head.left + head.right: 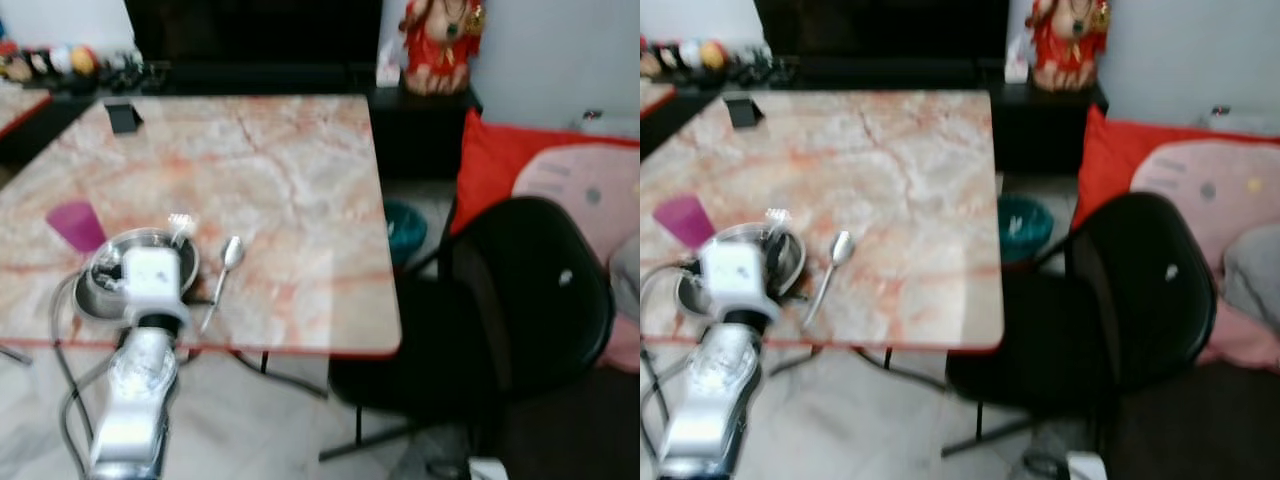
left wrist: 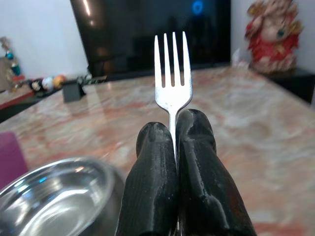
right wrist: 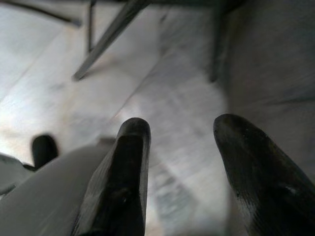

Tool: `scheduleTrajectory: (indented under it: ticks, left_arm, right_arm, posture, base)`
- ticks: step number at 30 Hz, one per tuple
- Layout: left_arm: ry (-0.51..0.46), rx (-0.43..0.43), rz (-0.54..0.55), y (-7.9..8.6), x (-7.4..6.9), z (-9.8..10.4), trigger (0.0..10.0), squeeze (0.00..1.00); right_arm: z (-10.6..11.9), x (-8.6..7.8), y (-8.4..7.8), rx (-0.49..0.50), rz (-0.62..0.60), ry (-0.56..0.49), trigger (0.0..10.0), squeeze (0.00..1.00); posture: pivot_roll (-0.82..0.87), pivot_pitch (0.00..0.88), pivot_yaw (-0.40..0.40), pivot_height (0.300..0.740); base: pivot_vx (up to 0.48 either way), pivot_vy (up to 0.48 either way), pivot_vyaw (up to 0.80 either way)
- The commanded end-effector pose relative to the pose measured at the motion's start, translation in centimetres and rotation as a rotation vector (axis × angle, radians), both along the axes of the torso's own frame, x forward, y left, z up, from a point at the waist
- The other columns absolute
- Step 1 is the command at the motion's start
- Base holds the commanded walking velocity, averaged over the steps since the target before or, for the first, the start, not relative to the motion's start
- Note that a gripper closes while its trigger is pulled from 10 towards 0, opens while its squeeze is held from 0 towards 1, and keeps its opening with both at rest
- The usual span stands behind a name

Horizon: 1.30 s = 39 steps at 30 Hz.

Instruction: Setting the table

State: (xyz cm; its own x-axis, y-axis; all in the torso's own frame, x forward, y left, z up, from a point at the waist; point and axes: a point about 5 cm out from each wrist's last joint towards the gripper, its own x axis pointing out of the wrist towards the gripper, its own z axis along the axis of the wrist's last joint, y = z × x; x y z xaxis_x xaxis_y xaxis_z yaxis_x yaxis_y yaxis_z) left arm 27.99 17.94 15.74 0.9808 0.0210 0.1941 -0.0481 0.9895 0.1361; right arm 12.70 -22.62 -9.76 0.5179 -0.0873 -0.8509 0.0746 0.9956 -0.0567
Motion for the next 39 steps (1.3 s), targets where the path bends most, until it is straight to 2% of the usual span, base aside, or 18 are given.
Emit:
scheduleTrajectory:
  ticks: [1, 6, 13, 34, 39]
  left_arm:
    - [0.041, -0.004, 0.008, 0.9, -0.1, -0.5, 10.0, 0.0]
    - [0.112, -0.054, -0.054, 0.8, 0.1, -1.3, 10.0, 0.0]
    - [0.16, -0.082, -0.04, 2.0, 0.9, -1.4, 10.0, 0.0]
    - [0.131, -0.087, -0.03, 1.8, 0.8, -0.9, 10.0, 0.0]
    - [0.137, -0.083, -0.036, 1.8, 0.8, -0.9, 10.0, 0.0]
  right_arm:
    - [-0.1, 0.0, 0.7, 0.018, 0.002, -0.001, 10.0, 0.0]
    - [-0.1, 0.0, 0.7, 0.018, 0.002, 0.0, 10.0, 0.0]
    - [-0.1, 0.0, 0.7, 0.018, -0.001, 0.0, 10.0, 0.0]
    - [-0.1, 0.1, 0.7, 0.018, 0.001, -0.002, 10.0, 0.0]
    - [-0.1, 0.0, 0.7, 0.019, 0.002, 0.0, 10.0, 0.0]
  posture:
    - [0.01, 0.0, 0.011, 0.732]
    - [0.01, 0.0, 0.011, 0.732]
    - [0.01, 0.0, 0.014, 0.732]
    - [0.01, 0.0, 0.011, 0.732]
    - [0.01, 0.0, 0.012, 0.732]
  base:
    - [0.0, 0.0, 0.0]
    - [0.0, 0.0, 0.0]
    - [0.0, 0.0, 0.0]
    - [0.0, 0.0, 0.0]
    - [0.251, 0.0, 0.0]
